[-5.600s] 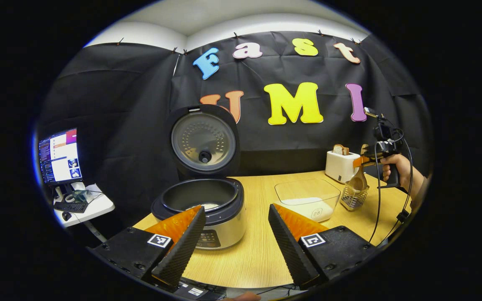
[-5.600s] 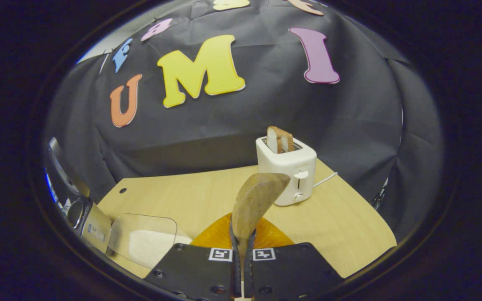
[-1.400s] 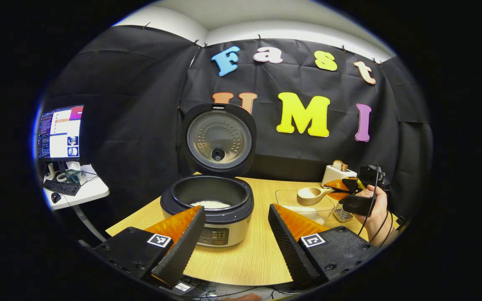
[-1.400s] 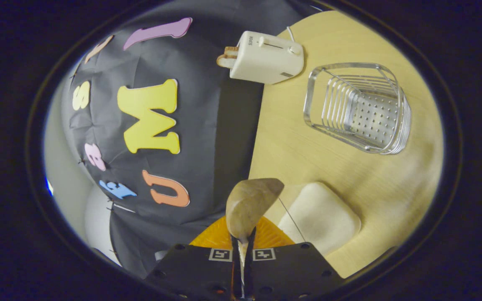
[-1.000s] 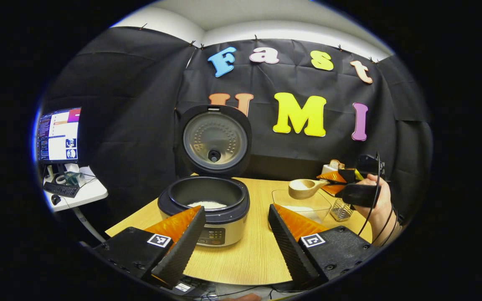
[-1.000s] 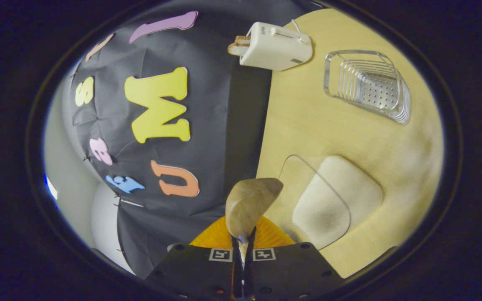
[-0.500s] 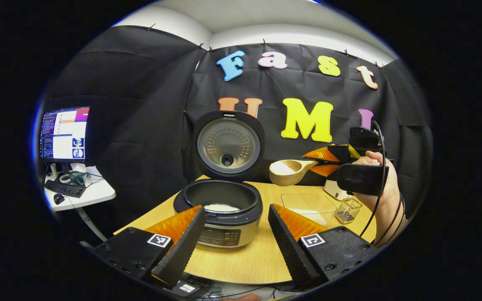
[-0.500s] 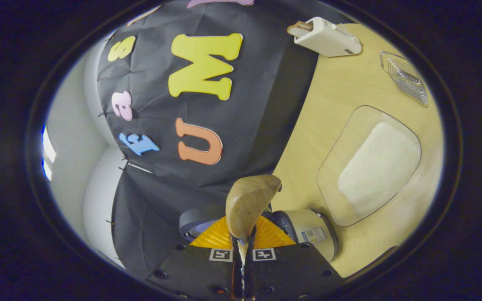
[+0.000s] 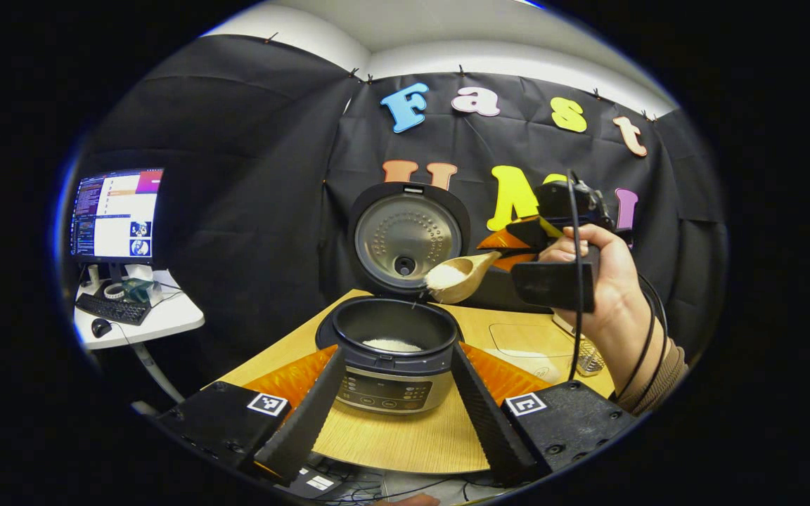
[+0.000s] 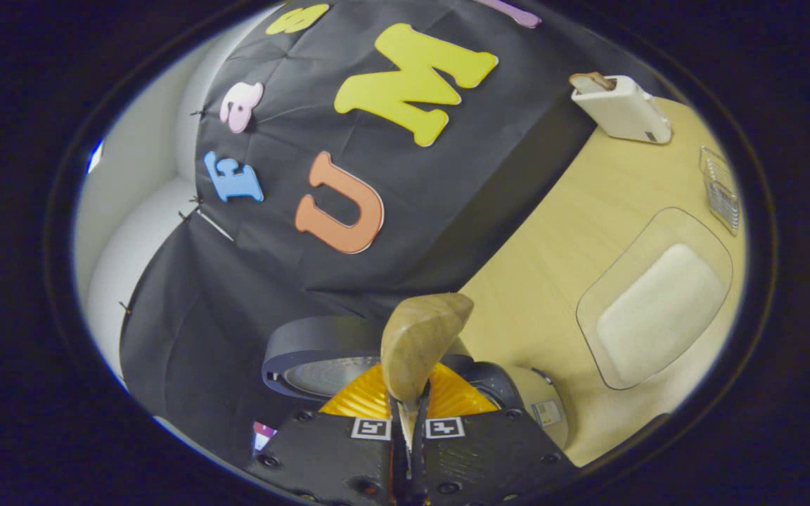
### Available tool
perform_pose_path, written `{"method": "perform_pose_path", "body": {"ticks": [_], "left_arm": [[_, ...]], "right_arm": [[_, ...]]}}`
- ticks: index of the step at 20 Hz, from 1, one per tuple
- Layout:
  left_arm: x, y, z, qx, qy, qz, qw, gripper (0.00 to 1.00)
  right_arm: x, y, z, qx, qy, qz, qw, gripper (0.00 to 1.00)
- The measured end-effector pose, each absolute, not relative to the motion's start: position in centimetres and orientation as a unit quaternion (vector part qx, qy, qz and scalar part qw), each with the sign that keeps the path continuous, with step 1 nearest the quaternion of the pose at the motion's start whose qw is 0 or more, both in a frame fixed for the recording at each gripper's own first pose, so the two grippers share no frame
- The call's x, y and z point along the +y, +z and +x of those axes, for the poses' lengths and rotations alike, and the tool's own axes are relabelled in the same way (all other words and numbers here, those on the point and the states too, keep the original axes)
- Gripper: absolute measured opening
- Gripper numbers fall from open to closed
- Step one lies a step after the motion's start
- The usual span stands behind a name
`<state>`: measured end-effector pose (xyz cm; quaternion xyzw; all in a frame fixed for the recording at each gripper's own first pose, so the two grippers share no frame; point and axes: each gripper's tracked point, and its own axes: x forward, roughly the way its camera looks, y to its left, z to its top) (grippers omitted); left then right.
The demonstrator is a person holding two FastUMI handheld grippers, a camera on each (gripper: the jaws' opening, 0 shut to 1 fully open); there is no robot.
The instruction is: Close the left gripper, press the button to open the rice cooker; take a wooden spoon from the chopstick holder with the right hand, scoop a spoonful of rice and pour it into the rice cooker, then put the wooden spoon back into the chopstick holder.
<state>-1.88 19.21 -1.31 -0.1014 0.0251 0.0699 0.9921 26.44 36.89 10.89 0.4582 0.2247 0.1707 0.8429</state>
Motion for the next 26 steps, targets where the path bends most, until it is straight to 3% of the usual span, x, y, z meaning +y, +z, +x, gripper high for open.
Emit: {"method": "perform_pose_path", "body": {"ticks": [2,3,13,20,26], "left_arm": [[19.4,-1.3,-2.0,0.025,0.071,-0.100,0.992,1.00],[19.5,-1.3,-1.9,0.025,0.072,-0.100,0.992,0.96],[21.6,-1.8,-2.3,0.028,0.106,-0.091,0.990,0.96],[21.9,-2.1,-2.3,0.037,0.117,-0.071,0.990,0.96],[22.6,-2.4,-2.3,0.039,0.126,-0.071,0.989,0.96]], "right_arm": [[37.6,11.0,27.0,0.217,0.162,0.420,0.866,0.06],[37.9,11.2,27.4,0.213,0.158,0.399,0.878,0.03],[39.1,12.3,27.9,0.174,0.134,0.185,0.958,0.03],[41.0,14.1,26.0,0.122,0.152,0.062,0.979,0.03],[44.9,15.0,24.1,0.067,0.197,-0.098,0.973,0.04]]}}
